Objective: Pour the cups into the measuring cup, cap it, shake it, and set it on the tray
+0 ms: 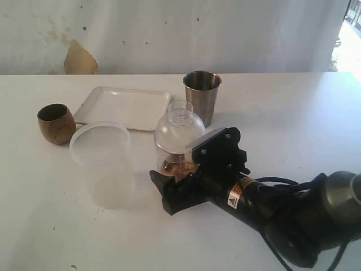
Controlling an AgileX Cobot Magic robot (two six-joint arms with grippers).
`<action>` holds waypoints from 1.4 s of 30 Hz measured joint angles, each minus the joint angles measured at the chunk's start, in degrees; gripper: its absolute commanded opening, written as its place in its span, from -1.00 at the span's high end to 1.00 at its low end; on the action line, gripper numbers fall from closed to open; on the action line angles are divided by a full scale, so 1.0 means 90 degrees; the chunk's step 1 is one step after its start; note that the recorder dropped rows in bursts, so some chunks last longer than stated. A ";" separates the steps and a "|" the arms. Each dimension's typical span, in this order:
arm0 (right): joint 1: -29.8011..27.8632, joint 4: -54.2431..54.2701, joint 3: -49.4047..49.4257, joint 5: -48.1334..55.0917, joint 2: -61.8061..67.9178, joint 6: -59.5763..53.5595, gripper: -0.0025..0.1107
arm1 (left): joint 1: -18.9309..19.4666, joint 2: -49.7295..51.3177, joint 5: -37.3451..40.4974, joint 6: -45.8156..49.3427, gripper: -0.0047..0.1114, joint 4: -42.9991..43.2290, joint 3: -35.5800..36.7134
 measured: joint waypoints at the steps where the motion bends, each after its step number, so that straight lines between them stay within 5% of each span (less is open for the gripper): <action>1: 0.0000 0.0000 -0.0048 0.0000 0.0045 -0.0032 -0.90 | 0.0000 0.0000 0.0000 0.0000 0.92 0.0000 0.0000; 19: 0.0000 0.0548 -0.0514 0.0632 0.0112 -0.0056 -0.84 | 0.0000 0.0000 0.0000 0.0000 0.92 0.0000 0.0000; 22: 0.0000 0.0592 -0.0514 0.0705 0.0112 -0.0081 -0.49 | 0.0000 0.0000 0.0000 0.0000 0.92 0.0000 0.0000; 26: 0.0000 0.0623 -0.0527 0.0662 0.0125 -0.0296 0.97 | 0.0000 0.0000 0.0000 0.0000 0.92 0.0000 0.0000; 32: -0.0012 0.1132 -0.0471 0.1667 -0.0738 -0.0641 0.96 | 0.0000 0.0000 0.0000 0.0000 0.92 0.0000 0.0000; 35: -0.0793 0.2196 -0.0432 0.1716 -0.2034 -0.0640 0.96 | 0.0000 0.0000 0.0000 0.0000 0.92 0.0000 0.0000; 38: -0.1034 -0.0135 -0.0619 0.1861 -0.2334 0.1167 0.96 | 0.0000 0.0000 0.0000 0.0000 0.92 0.0000 0.0000; 39: -0.0564 -0.0464 -0.0869 0.2669 -0.2346 0.0661 0.96 | 0.0000 0.0000 0.0000 0.0000 0.92 0.0000 0.0000; 42: -0.0477 0.1657 -0.0938 0.3224 -0.2318 -0.1469 0.96 | 0.0000 0.0000 0.0000 0.0000 0.92 0.0000 0.0000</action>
